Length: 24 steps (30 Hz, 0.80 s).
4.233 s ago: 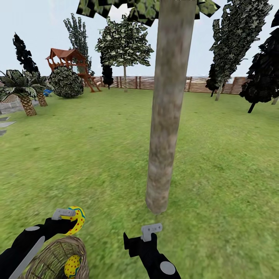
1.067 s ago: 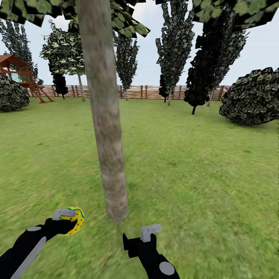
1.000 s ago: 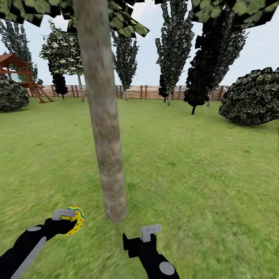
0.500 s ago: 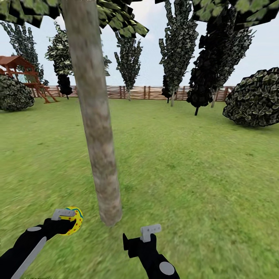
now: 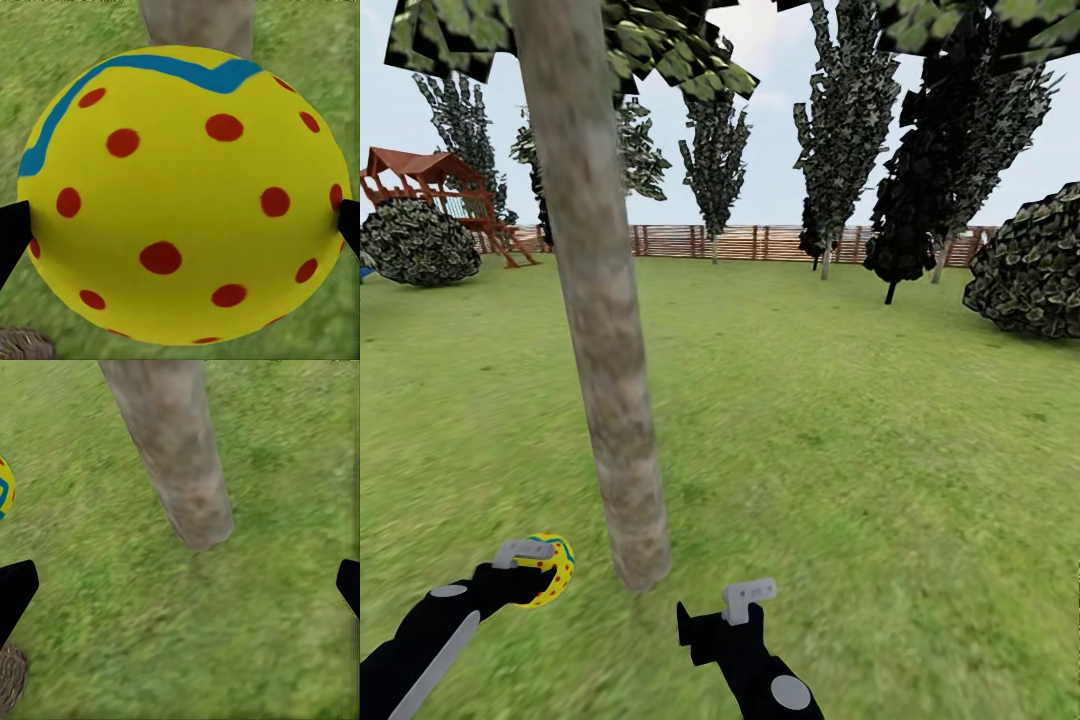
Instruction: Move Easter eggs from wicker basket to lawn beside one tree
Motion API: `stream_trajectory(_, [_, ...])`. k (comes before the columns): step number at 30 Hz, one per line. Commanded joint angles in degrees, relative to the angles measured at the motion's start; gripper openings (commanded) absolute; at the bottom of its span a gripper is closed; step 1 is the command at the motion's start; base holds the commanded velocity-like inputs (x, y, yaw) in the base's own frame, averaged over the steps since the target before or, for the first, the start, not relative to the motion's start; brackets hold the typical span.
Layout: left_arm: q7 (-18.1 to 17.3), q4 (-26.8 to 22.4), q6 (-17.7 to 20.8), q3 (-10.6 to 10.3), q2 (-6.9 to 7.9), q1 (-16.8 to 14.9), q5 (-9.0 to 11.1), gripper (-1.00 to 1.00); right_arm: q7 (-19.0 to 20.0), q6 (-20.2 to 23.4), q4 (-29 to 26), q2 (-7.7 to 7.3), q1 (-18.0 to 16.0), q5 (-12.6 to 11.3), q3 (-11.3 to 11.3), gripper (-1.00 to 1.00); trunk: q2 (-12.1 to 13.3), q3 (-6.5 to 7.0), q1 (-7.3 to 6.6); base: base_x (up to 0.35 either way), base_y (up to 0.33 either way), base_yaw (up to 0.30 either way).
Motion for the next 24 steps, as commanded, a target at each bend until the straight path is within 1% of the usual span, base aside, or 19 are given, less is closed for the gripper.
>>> stream_trajectory(1, [0.4, -0.1, 0.2, -0.1, 0.06, -0.1, 0.5, -1.00, -0.6, 0.2, -0.1, -0.02, -0.1, -0.6, 0.1, 1.00, -0.1, -0.12, 0.05, 0.116, -0.278, 0.006])
stream_trajectory(24, [0.4, -0.1, 0.3, -0.1, 0.06, -0.1, 0.5, -1.00, -0.6, 0.1, 0.2, -0.02, -0.1, -0.6, 1.2, 1.00, -0.1, -0.11, 0.05, 0.091, -0.278, 0.001])
